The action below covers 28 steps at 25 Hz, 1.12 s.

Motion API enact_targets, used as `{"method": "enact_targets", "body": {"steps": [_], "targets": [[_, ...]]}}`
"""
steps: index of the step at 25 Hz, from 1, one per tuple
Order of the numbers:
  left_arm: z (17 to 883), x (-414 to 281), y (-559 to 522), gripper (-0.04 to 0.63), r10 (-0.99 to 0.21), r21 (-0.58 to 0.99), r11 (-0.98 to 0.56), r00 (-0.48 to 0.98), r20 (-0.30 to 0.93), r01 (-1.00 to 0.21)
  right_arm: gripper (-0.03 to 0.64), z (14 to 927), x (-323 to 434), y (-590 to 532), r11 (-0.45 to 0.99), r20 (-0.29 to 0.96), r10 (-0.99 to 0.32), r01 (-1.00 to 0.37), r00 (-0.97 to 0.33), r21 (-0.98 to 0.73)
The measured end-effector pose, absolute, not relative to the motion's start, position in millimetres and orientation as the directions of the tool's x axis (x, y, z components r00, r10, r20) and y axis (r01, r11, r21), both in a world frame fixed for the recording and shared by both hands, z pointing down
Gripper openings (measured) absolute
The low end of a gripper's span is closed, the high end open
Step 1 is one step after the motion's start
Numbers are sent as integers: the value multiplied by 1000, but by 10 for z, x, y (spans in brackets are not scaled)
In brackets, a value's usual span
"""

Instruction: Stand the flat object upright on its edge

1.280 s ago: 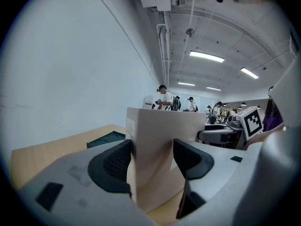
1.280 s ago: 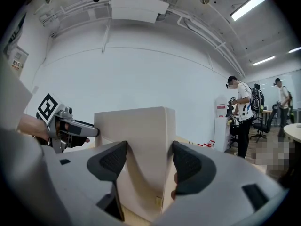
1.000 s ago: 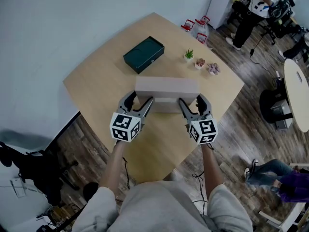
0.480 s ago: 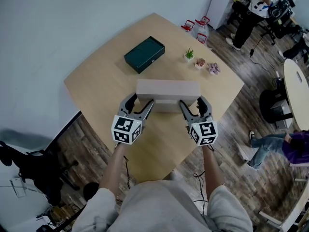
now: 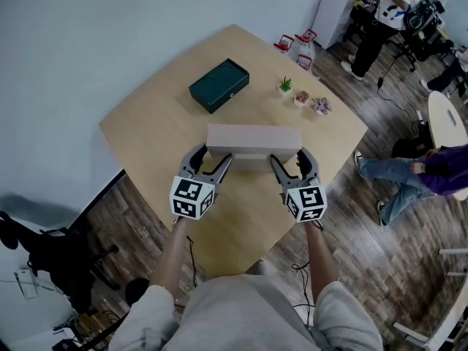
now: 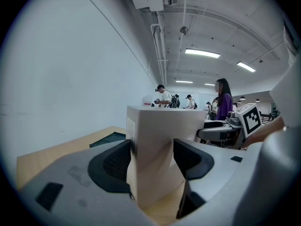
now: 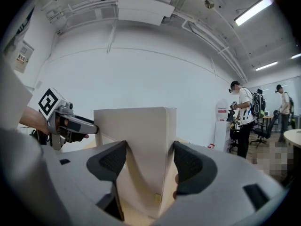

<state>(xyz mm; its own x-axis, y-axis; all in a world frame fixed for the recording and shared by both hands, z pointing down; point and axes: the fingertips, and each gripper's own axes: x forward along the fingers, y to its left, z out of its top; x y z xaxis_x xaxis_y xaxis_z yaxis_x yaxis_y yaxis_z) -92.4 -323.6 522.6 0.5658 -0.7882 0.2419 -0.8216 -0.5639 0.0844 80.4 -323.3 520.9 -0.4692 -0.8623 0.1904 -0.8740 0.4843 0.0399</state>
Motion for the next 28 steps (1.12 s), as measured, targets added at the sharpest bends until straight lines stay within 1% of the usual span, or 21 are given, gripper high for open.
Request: {"method": "enact_targets", "body": {"steps": [10,28], "targets": [[5233,-935,-3168,284,-789,64,-562,558,259,-825,318,5203,825,-3198,498,209,-851,-866,-481,35],[5318,-944,-3075,284,-787,72,-552,548,284,-830,316,5284,873,-3090,496,231,-848,-868,-477,31]]}}
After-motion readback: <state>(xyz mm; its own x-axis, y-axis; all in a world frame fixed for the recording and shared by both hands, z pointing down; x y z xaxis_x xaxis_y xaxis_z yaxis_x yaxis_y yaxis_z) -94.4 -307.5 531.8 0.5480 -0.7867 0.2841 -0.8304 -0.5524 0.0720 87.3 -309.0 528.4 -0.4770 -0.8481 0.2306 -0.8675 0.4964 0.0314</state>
